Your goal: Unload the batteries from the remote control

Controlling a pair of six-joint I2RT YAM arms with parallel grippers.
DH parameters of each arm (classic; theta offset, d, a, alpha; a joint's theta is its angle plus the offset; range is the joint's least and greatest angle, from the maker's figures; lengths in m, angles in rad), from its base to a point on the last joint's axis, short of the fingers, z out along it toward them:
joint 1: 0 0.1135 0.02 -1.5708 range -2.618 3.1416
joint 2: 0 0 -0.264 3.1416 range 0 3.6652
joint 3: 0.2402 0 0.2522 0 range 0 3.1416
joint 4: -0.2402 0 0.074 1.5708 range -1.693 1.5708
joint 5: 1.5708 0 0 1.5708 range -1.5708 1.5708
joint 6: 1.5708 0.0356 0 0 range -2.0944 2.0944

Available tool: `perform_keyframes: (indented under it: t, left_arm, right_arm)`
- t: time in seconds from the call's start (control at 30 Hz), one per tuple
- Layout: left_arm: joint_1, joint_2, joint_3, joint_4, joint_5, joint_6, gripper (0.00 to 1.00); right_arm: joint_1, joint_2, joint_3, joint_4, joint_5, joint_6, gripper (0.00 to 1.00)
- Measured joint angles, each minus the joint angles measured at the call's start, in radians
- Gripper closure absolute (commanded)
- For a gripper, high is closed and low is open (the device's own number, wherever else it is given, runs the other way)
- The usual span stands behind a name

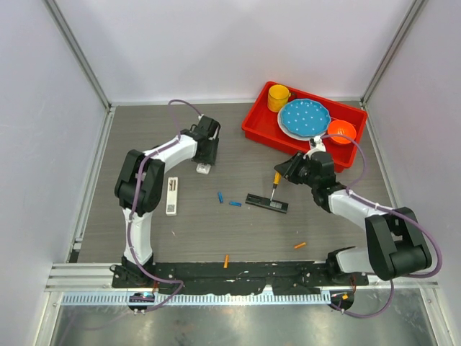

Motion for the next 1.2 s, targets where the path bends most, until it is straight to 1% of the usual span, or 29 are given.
perform_keyframes:
  t: [0.03,0.07,0.1,0.13,0.2,0.27,0.3,0.33,0.4,0.43,0.5,0.53,0.57,0.63,0.77,0.93,1.2]
  left_arm:
    - [0.0,0.0,-0.001,0.003,0.002,0.001,0.68]
    - [0.0,-0.002,-0.001,0.009,0.005,0.004,0.76]
    - [-0.003,-0.008,-0.002,0.014,0.006,0.002,0.8]
    - [-0.004,-0.009,-0.005,0.019,0.009,0.002,0.87]
    - [-0.005,-0.02,-0.008,0.025,0.005,0.004,0.92]
    - [-0.003,-0.041,-0.011,0.035,0.011,0.003,0.92]
    - [-0.003,-0.047,-0.019,0.04,0.013,0.002,0.9]
    - [-0.002,-0.048,-0.026,0.041,0.018,0.002,0.79]
    - [-0.001,-0.05,-0.057,0.044,0.024,0.0,0.64]
    - [-0.002,-0.051,-0.073,0.043,0.028,-0.001,0.46]
    - [-0.002,-0.052,-0.101,0.038,0.034,-0.003,0.37]
    - [-0.002,-0.053,-0.111,0.035,0.038,-0.006,0.29]
    - [-0.002,-0.056,-0.117,0.035,0.043,-0.01,0.25]
    - [-0.002,-0.068,-0.119,0.035,0.053,-0.018,0.21]
    - [-0.002,-0.089,-0.118,0.045,0.074,-0.034,0.17]
    - [-0.001,-0.087,-0.098,0.051,0.121,-0.062,0.16]
    - [0.009,-0.002,0.035,0.061,0.192,-0.107,0.16]
  right_arm:
    - [-0.002,0.007,0.005,0.001,0.0,0.0,0.99]
    - [-0.002,0.014,0.011,0.002,-0.001,0.0,0.99]
    - [-0.003,0.021,0.017,0.003,-0.001,0.0,0.99]
    - [-0.003,0.027,0.023,0.002,-0.003,0.0,0.99]
    - [-0.005,0.037,0.034,0.003,-0.008,0.0,0.99]
    - [-0.007,0.04,0.042,0.003,-0.013,0.0,0.99]
    - [-0.008,0.04,0.045,0.003,-0.018,0.0,0.99]
    - [-0.009,0.04,0.047,0.005,-0.022,0.0,0.99]
    - [-0.01,0.04,0.047,0.007,-0.027,0.0,0.99]
    - [-0.01,0.039,0.047,0.006,-0.03,0.0,0.99]
    - [-0.01,0.026,0.044,0.004,-0.03,0.001,0.99]
    - [-0.01,0.013,0.04,0.003,-0.031,0.001,0.99]
    - [-0.01,-0.003,0.034,0.002,-0.03,0.001,0.99]
    - [-0.01,-0.034,0.021,0.002,-0.03,0.001,0.99]
    - [-0.01,-0.074,0.011,-0.004,-0.031,0.002,0.99]
    - [-0.01,-0.101,0.011,-0.028,-0.03,0.0,0.99]
    - [-0.01,-0.124,0.011,-0.069,-0.029,-0.009,0.99]
